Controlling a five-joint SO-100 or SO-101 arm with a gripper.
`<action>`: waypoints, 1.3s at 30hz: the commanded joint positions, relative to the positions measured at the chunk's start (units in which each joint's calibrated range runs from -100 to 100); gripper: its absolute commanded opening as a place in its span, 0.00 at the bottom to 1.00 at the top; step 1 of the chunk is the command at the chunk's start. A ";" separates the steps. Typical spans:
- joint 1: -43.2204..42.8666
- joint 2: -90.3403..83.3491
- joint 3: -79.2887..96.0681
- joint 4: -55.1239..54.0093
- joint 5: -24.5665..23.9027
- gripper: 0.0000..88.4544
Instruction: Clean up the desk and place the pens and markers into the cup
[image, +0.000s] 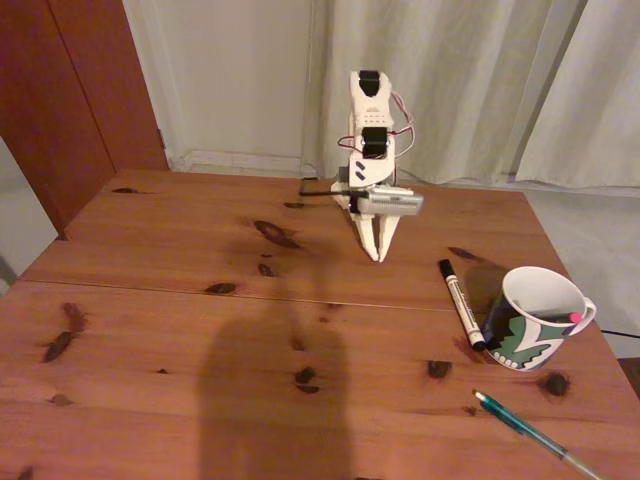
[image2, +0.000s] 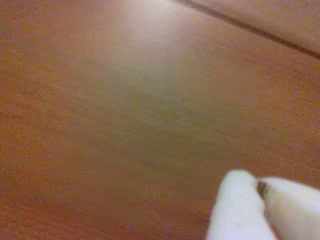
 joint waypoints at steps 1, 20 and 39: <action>1.99 -4.31 1.27 3.36 1.56 0.01; 5.53 -27.15 1.00 44.05 8.21 0.01; 5.53 -27.48 1.00 44.22 7.79 0.01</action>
